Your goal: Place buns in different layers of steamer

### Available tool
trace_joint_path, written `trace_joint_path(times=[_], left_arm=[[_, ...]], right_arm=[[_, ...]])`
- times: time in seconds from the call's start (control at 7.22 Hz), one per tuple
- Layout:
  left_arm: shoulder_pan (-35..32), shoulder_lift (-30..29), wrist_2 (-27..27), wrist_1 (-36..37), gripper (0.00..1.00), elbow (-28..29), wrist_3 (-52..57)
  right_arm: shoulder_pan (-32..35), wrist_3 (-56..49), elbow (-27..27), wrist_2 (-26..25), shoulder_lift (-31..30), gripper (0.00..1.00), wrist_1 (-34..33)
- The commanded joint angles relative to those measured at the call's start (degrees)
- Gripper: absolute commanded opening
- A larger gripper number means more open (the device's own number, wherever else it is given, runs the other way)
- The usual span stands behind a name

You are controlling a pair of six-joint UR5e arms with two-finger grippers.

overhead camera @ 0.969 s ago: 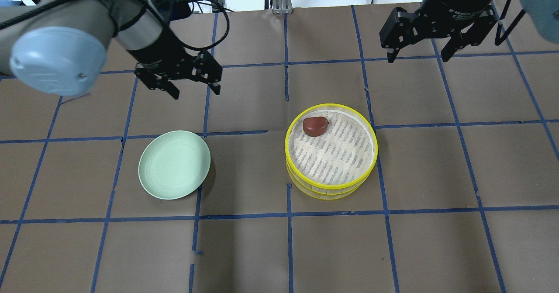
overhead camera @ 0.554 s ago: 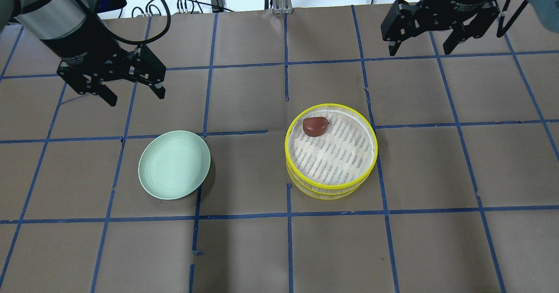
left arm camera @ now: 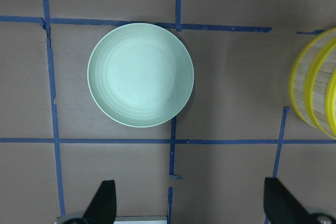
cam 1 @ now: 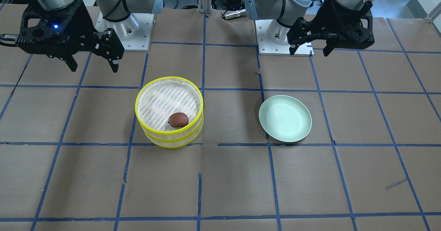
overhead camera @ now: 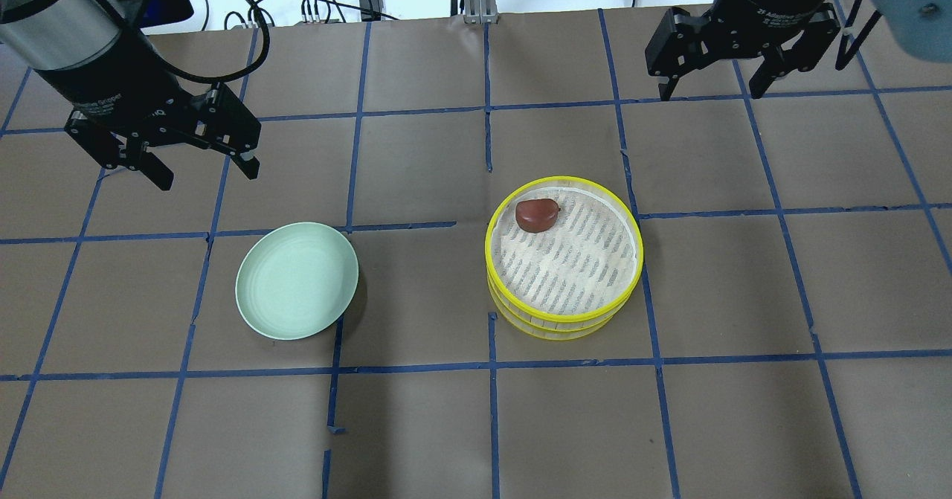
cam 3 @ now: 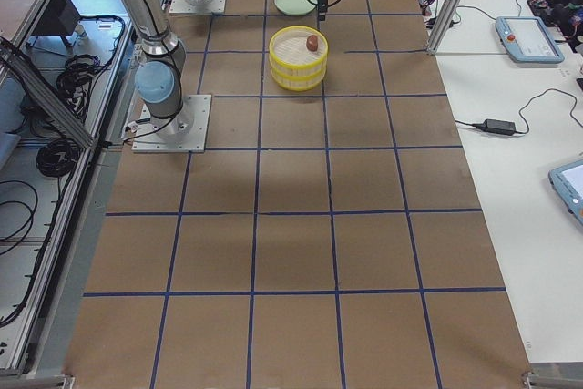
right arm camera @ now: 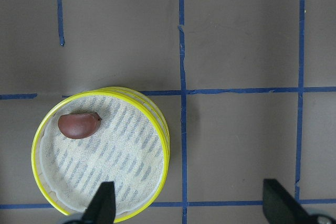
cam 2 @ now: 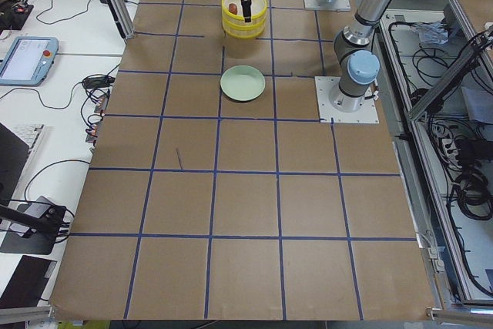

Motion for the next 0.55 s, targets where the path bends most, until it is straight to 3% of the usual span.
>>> trace_joint_path(times=[0.0, 0.42], left_arm=[[0.07, 0.16, -0.11, -0.05, 1.0, 0.15, 0.1], [0.16, 0.16, -0.11, -0.04, 1.0, 0.5, 0.19]], right_arm=[[0.01, 1.36, 0.04, -0.03, 0.17, 1.0, 0.11], [0.01, 1.01, 0.04, 0.23, -0.01, 1.0, 0.02]])
